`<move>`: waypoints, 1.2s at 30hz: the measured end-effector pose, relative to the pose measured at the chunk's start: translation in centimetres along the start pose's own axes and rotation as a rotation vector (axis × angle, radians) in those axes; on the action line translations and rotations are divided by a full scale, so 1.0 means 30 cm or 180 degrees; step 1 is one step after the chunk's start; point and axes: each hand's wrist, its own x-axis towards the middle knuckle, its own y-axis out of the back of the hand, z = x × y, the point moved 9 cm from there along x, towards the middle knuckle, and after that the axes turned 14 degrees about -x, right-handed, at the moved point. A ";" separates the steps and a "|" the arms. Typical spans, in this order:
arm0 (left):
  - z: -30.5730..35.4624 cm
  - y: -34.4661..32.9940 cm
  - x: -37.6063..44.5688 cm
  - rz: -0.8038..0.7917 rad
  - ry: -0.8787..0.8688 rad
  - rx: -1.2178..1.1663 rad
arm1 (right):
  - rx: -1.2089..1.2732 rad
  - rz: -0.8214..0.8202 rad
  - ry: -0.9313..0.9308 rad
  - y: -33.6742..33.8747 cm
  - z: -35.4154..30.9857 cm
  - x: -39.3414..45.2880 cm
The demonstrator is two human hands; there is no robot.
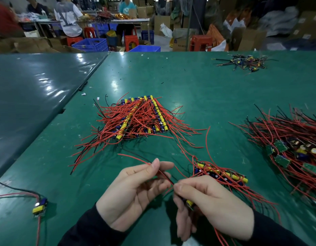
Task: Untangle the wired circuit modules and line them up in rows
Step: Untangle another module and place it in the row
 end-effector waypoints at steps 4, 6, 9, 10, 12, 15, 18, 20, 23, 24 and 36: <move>-0.006 0.010 0.007 0.0010 0.0026 0.0058 | -0.1017 0.0419 0.0074 0.035 -0.005 -0.014; -0.006 0.010 0.007 -0.0014 0.0020 0.0228 | -0.1258 0.0454 0.0044 0.031 -0.001 -0.016; 0.007 0.005 0.010 -0.0067 -0.0188 0.0587 | -0.1582 0.0551 0.0047 0.038 -0.004 -0.016; 0.018 0.003 0.012 -0.0079 -0.0325 0.0669 | -0.1602 0.0560 0.0051 0.041 -0.004 -0.016; 0.039 0.002 0.012 -0.0107 -0.0551 0.0761 | -0.1596 0.0550 0.0088 0.039 -0.009 -0.017; 0.057 0.009 0.014 -0.0106 -0.0718 0.0847 | -0.1914 0.0675 0.0240 0.041 -0.032 -0.023; 0.063 0.011 0.014 -0.0138 -0.0815 0.0976 | -0.1975 0.0676 0.0269 0.033 -0.038 -0.019; 0.062 0.006 0.013 -0.0187 -0.0859 0.1105 | -0.1982 0.0650 0.0260 0.029 -0.036 -0.017; 0.087 0.009 0.006 -0.0166 -0.1048 0.1273 | -0.1997 0.0572 0.0209 0.024 -0.026 -0.015; 0.104 0.017 0.004 -0.0110 -0.1154 0.1261 | -0.1944 0.0542 0.0151 0.023 -0.017 -0.015; 0.135 0.017 0.003 -0.0108 -0.1453 0.1176 | -0.0882 0.0029 -0.0419 -0.022 0.019 -0.017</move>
